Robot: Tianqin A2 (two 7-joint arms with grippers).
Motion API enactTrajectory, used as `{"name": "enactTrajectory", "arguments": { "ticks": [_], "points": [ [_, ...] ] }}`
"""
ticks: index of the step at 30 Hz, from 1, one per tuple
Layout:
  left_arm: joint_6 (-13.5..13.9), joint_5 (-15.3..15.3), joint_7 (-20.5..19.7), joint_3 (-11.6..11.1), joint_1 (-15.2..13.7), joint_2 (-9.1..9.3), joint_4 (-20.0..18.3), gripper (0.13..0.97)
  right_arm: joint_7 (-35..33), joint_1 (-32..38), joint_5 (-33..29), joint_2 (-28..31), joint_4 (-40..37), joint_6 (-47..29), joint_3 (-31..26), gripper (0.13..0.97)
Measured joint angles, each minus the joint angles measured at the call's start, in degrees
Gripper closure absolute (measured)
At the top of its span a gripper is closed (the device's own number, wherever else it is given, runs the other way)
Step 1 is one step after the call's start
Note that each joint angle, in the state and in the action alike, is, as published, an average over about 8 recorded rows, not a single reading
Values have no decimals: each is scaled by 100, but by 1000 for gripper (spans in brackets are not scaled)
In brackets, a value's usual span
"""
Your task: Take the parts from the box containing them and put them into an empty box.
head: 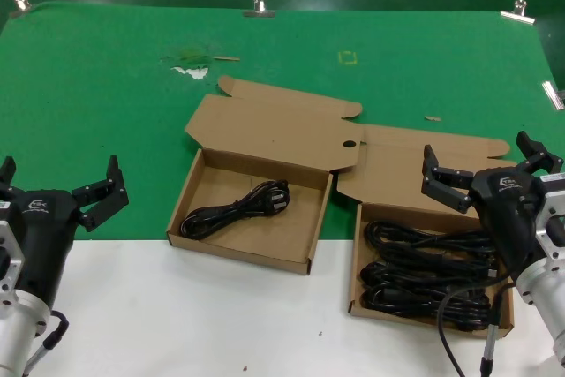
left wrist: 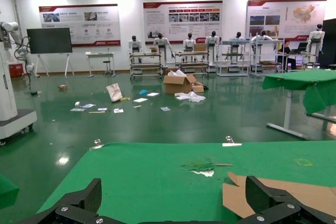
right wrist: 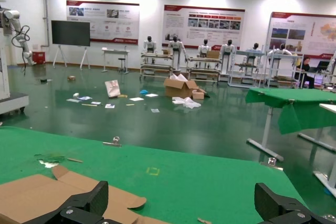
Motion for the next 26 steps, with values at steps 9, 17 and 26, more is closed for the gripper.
{"name": "enactTrajectory", "arguments": {
  "ticks": [9,17,26],
  "points": [
    [0,0,0,0,0,0,0,132,0,0,0,0,0,0,0,129],
    [0,0,0,0,0,0,0,132,0,0,0,0,0,0,0,129],
    [0,0,0,0,0,0,0,132,0,0,0,0,0,0,0,129]
  ]
}}
